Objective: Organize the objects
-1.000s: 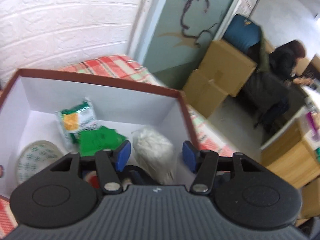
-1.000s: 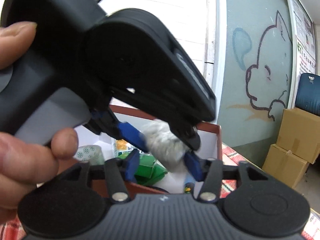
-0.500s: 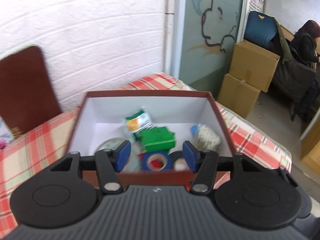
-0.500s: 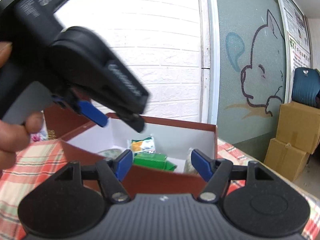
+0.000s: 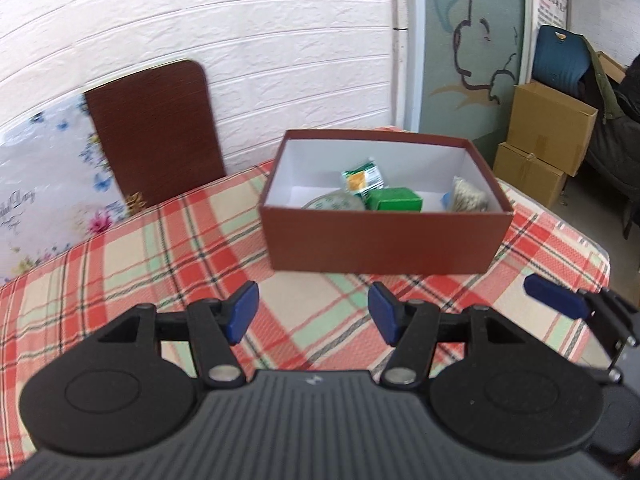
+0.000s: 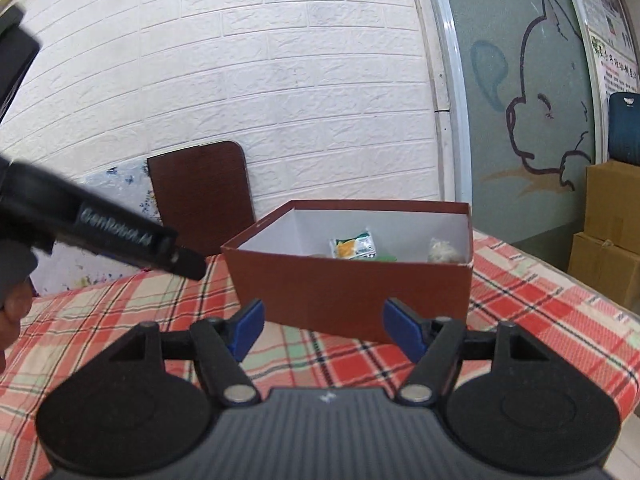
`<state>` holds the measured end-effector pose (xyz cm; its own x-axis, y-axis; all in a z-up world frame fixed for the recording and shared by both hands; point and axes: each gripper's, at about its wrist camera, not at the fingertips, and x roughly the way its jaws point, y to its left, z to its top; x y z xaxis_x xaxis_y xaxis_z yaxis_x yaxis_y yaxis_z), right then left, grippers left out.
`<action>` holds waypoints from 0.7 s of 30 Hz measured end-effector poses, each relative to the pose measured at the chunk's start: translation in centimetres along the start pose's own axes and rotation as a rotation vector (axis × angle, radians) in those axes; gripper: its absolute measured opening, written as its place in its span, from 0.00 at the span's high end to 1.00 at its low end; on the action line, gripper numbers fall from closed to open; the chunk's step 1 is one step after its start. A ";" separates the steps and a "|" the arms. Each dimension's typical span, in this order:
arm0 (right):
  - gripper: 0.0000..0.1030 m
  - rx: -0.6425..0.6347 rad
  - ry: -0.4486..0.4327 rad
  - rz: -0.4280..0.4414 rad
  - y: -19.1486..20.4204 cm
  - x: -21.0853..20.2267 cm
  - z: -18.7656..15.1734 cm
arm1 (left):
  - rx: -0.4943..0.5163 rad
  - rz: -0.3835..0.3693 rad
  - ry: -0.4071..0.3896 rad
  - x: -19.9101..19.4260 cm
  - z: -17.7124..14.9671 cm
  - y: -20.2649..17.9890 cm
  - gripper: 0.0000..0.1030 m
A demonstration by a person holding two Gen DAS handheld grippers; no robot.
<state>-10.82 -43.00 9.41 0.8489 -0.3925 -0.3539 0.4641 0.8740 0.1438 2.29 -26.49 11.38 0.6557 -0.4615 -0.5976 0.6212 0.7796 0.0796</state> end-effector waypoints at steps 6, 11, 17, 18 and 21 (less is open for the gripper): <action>0.34 0.044 0.018 0.033 1.7 -2.3 -0.5 | -0.015 0.027 -0.003 -1.8 -2.7 1.4 0.34; 0.31 0.055 0.007 0.031 3.1 -4.0 -0.9 | -0.012 0.056 -0.022 -2.8 -4.3 1.9 0.22; 0.23 0.083 -0.015 0.012 4.0 -5.1 -0.9 | -0.010 0.094 -0.046 -3.5 -5.5 2.3 0.10; 0.22 0.088 -0.011 0.013 4.0 -5.1 -0.9 | -0.012 0.097 -0.043 -3.5 -5.6 2.4 0.10; 0.08 0.125 0.004 0.014 3.7 -4.8 -1.1 | -0.032 0.099 -0.026 -3.3 -6.1 2.7 0.07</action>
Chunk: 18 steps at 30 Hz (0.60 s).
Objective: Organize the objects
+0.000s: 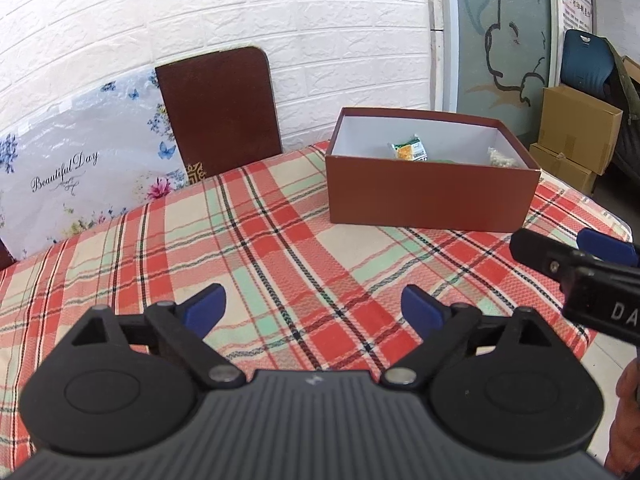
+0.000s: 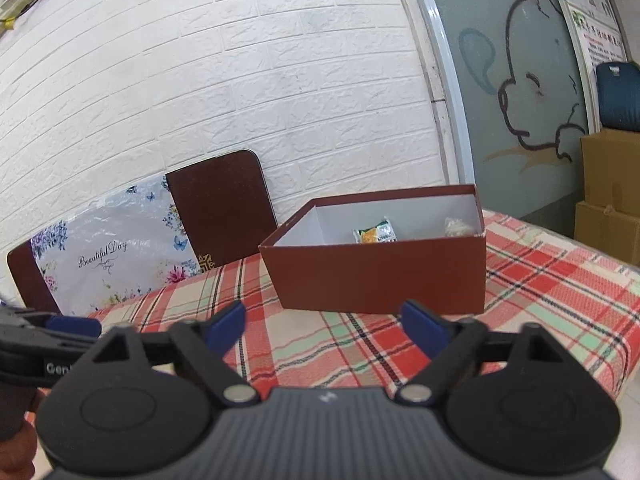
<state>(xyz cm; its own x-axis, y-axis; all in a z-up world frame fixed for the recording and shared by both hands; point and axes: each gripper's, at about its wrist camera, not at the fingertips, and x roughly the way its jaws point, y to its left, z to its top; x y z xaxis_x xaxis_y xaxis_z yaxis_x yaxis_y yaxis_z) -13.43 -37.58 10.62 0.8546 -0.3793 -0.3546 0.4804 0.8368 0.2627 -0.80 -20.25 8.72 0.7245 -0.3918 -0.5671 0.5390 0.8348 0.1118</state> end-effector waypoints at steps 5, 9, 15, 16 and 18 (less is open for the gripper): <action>0.06 0.048 0.028 -0.010 -0.7 0.5 -0.5 | -0.013 0.018 0.036 0.6 -0.9 0.2 0.05; 0.05 0.073 0.055 -0.014 -1.3 1.2 -1.1 | -0.020 0.029 0.060 1.2 -1.4 0.4 0.04; 0.04 0.100 0.093 -0.014 -1.8 2.2 -1.8 | -0.015 0.040 0.078 1.8 -1.6 0.1 0.00; 0.04 0.103 0.097 -0.016 -1.8 2.3 -1.9 | -0.011 0.041 0.081 2.0 -1.6 0.1 0.00; 0.04 0.108 0.106 -0.018 -1.9 2.5 -2.1 | -0.006 0.041 0.086 2.2 -1.7 -0.1 0.00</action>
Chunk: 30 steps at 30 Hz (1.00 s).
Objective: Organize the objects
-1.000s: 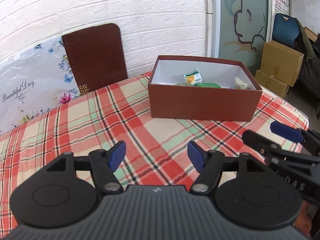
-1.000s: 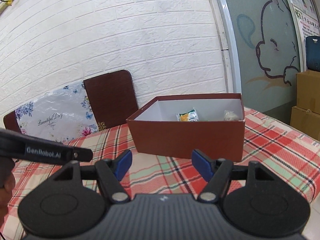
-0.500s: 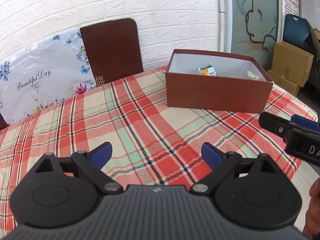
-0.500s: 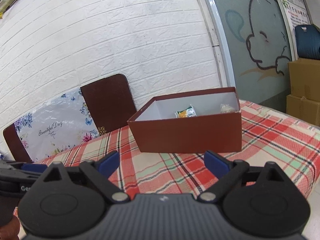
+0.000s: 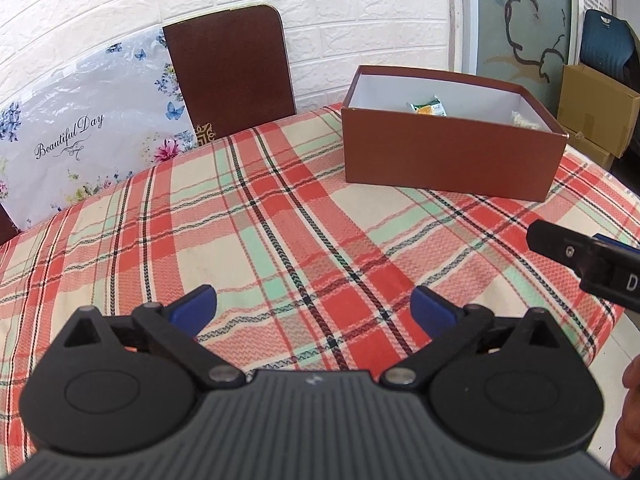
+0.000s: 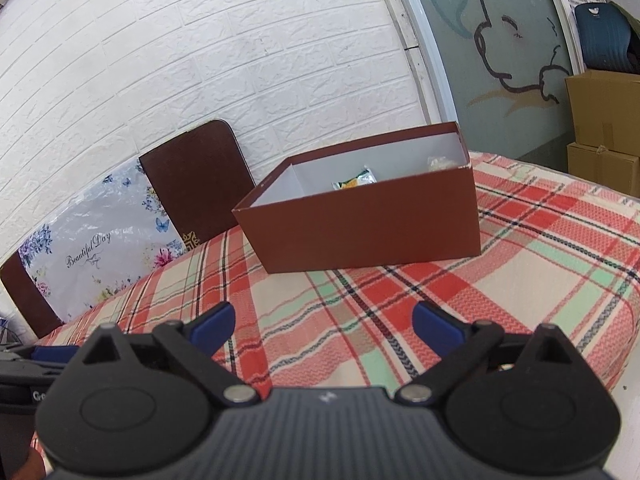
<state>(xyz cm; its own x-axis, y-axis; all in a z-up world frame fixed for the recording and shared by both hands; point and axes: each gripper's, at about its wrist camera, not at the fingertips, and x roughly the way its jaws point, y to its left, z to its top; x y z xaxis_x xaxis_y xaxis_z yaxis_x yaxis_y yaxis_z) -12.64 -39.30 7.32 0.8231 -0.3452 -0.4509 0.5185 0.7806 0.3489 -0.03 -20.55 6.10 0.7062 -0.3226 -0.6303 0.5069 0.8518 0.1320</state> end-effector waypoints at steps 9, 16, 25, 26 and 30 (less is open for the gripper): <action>0.02 0.025 0.042 -0.001 -0.2 1.0 -0.7 | 0.015 0.016 0.030 1.1 -0.5 -0.4 0.00; 0.00 0.048 0.082 -0.018 -0.3 1.8 -1.3 | 0.004 0.024 0.053 1.5 -0.8 -0.4 0.00; 0.00 -0.022 0.041 -0.115 0.9 1.1 -1.3 | 0.008 0.074 0.015 0.8 -0.5 -0.4 0.00; 0.00 -0.037 0.019 -0.114 1.0 0.7 -1.1 | 0.010 0.082 0.001 0.5 -0.4 -0.3 0.00; 0.00 -0.086 -0.044 -0.117 2.0 -0.5 -0.3 | 0.021 0.111 -0.036 -0.3 0.4 -0.4 0.00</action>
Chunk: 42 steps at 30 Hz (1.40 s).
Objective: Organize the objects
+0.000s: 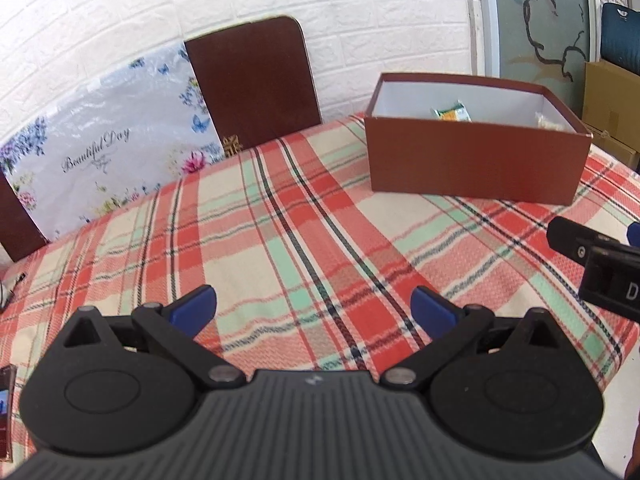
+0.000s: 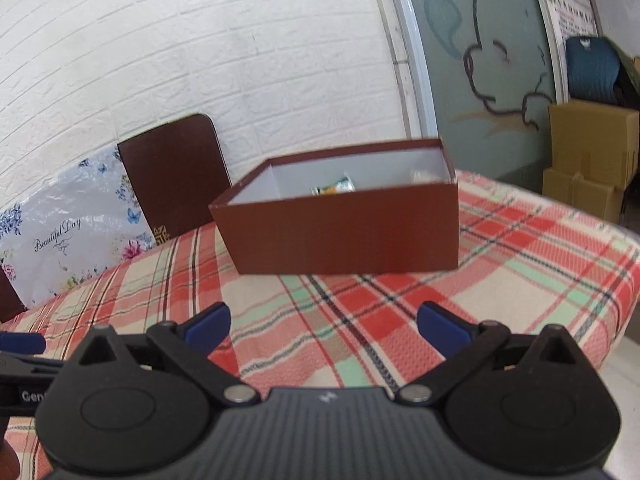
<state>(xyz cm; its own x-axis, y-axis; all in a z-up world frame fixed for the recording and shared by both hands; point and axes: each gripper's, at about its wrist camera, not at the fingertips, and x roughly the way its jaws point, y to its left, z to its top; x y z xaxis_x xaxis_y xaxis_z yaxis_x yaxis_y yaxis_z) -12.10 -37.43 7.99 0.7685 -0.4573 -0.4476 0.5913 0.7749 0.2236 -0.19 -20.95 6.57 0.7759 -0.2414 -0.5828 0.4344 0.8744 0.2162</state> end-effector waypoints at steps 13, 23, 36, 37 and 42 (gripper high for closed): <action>0.00 0.002 -0.081 -0.020 0.3 -1.2 5.7 | 0.015 -0.025 -0.119 -1.7 4.7 -0.4 0.00; 0.00 0.023 -0.141 -0.035 0.3 -1.8 8.7 | 0.046 -0.024 -0.166 -2.3 6.1 -1.6 0.00; 0.00 0.020 -0.132 -0.026 0.5 -1.4 8.6 | 0.058 -0.037 -0.167 -2.3 6.4 -1.9 0.00; 0.00 0.021 -0.132 -0.027 0.5 -1.4 8.6 | 0.060 -0.038 -0.167 -2.3 6.5 -1.9 0.00; 0.00 0.013 -0.138 -0.033 0.5 -1.4 8.8 | 0.066 -0.035 -0.177 -2.5 6.6 -2.0 0.00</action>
<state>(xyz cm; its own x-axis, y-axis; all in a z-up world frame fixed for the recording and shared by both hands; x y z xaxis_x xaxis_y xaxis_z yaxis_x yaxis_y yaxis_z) -10.71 -40.25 16.30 0.7743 -0.5390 -0.3316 0.6193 0.7531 0.2221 -0.01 -24.89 12.74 0.8256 -0.3462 -0.4456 0.4871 0.8359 0.2530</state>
